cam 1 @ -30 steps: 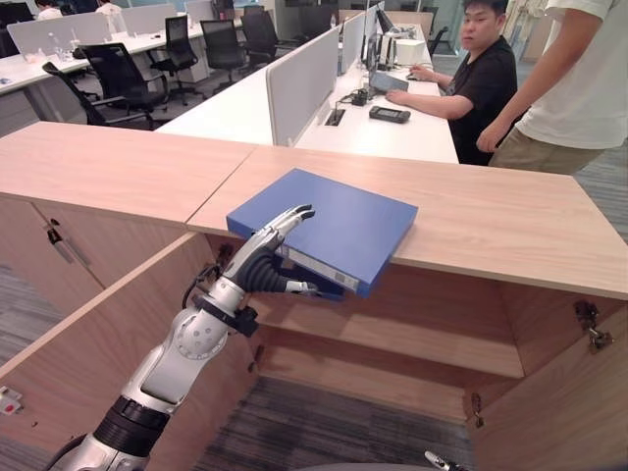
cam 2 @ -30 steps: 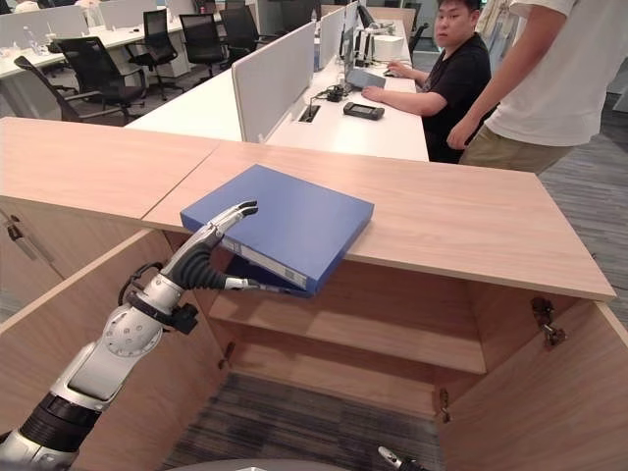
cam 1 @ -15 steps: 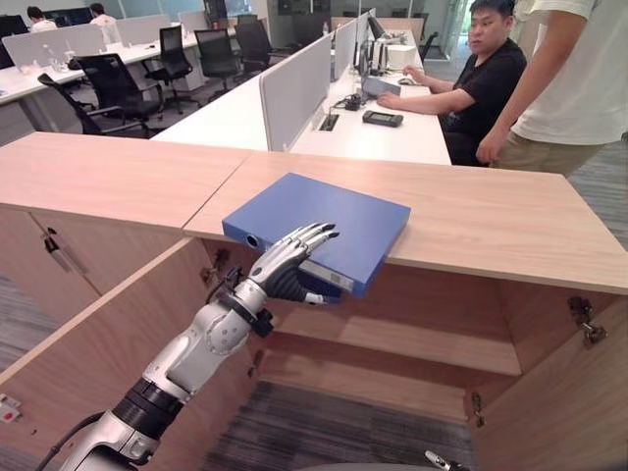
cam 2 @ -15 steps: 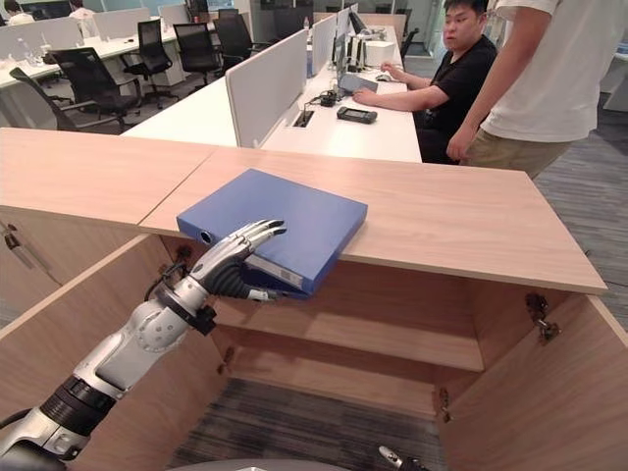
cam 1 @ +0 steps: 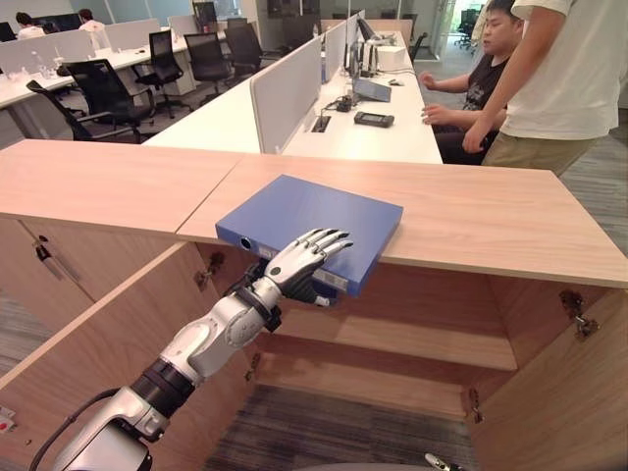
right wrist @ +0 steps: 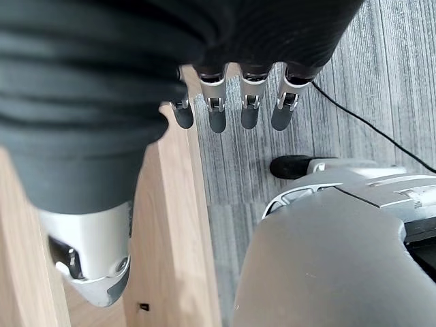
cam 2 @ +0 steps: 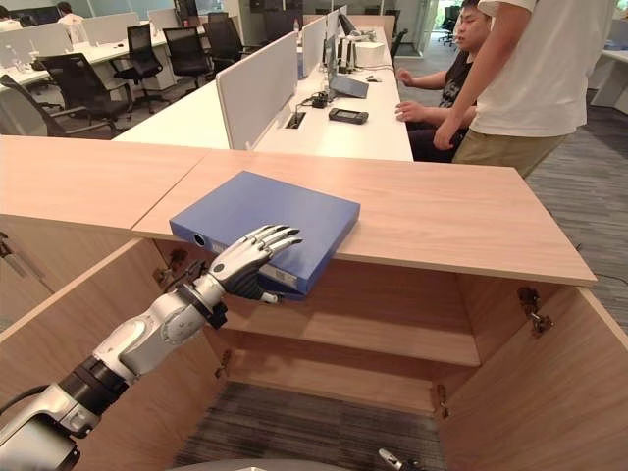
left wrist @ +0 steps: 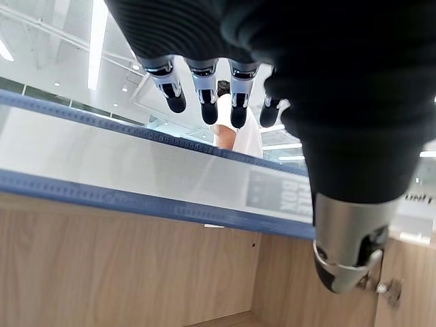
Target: Put the empty folder in the office cabinet
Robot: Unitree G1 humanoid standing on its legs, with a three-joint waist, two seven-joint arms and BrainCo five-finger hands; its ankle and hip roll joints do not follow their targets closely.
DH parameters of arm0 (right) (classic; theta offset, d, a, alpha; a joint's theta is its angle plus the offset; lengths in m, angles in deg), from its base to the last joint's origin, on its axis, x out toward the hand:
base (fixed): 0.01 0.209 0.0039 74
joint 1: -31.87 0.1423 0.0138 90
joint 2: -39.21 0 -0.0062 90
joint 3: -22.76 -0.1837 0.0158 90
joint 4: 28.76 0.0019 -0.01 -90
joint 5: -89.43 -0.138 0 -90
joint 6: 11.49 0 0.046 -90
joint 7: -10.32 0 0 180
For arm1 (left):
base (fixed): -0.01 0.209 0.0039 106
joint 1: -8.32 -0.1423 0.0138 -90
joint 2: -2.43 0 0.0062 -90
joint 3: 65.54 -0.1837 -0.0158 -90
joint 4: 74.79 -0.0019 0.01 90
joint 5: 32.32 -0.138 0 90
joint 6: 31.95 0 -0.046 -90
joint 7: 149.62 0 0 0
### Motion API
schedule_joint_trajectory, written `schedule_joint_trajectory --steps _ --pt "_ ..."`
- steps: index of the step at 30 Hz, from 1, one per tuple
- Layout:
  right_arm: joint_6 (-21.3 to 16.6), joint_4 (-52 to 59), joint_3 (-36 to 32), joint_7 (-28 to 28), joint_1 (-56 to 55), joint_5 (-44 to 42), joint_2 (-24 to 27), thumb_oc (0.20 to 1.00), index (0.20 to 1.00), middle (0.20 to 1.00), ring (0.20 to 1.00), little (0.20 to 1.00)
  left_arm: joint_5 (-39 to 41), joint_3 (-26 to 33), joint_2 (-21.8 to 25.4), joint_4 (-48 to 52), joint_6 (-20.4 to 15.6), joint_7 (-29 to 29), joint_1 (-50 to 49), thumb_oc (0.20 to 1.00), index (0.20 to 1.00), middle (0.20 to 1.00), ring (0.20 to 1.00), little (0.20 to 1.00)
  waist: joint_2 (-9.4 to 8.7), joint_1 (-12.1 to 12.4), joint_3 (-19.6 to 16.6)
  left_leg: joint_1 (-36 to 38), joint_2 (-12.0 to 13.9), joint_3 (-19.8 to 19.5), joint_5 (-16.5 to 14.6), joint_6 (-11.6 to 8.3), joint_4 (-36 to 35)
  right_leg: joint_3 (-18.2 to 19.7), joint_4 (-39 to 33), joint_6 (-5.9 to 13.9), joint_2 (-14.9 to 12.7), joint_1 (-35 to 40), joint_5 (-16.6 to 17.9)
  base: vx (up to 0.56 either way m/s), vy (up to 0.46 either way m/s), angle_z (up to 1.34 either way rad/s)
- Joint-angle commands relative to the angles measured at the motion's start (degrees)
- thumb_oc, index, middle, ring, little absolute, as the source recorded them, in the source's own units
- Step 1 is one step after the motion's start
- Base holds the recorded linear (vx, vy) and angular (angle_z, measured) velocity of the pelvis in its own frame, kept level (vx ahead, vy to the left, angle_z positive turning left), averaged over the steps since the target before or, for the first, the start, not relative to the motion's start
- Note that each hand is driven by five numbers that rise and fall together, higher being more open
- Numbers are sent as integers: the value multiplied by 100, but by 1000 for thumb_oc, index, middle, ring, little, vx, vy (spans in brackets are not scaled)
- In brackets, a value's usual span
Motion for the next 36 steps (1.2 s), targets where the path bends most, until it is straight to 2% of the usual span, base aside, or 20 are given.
schedule_joint_trajectory --steps 1,14,24,25,26,28,36 --pt "-211 -351 156 80 465 -72 -26 1000 1000 1000 1000 1000 -394 77 18 -300 50 503 814 1000 1000 1000 1000 1000 -166 -60 198 161 -168 -209 -452 80 16 -119 65 67 250 395 -348 0 0 0" --pt "-286 -429 247 203 543 -114 1 1000 1000 1000 1000 1000 -1566 -690 -171 -1519 453 973 1394 1000 1000 1000 1000 1000 -142 -158 163 177 -171 -160 -459 89 16 -61 67 72 268 365 -345 0 0 -2" --pt "-309 -408 295 231 546 -134 -13 1000 1000 1000 1000 1000 -1849 -865 -352 -2140 680 1081 1479 1000 1000 1000 1000 1000 -138 -206 164 202 -183 -137 -472 100 16 -24 71 71 274 365 -354 6 1 -2" --pt "-314 -408 299 230 535 -133 -14 1000 1000 1000 1000 1000 -1851 -836 -356 -2165 717 1119 1480 896 896 896 896 896 -135 -204 164 224 -176 -139 -504 97 16 -19 78 81 283 382 -378 0 0 0" --pt "-320 -409 297 237 529 -140 -19 1000 1000 1000 1000 1000 -1844 -792 -358 -2180 757 1179 1481 576 576 576 576 576 -137 -203 162 227 -178 -140 -504 98 16 -18 79 81 282 385 -376 0 0 0" --pt "-329 -410 320 260 529 -143 -43 1000 1000 1000 1000 1000 -1842 -702 -397 -2224 870 1315 1474 200 200 200 200 200 -144 -204 164 237 -178 -138 -504 99 16 -24 79 80 284 391 -377 0 0 0" --pt "-382 -412 389 312 618 -225 -135 1000 1000 1000 1000 1000 -1671 -616 -687 -2306 968 1429 1485 200 200 200 200 200 -170 -201 165 238 -182 -159 -495 104 16 -22 81 63 301 395 -388 0 0 0"
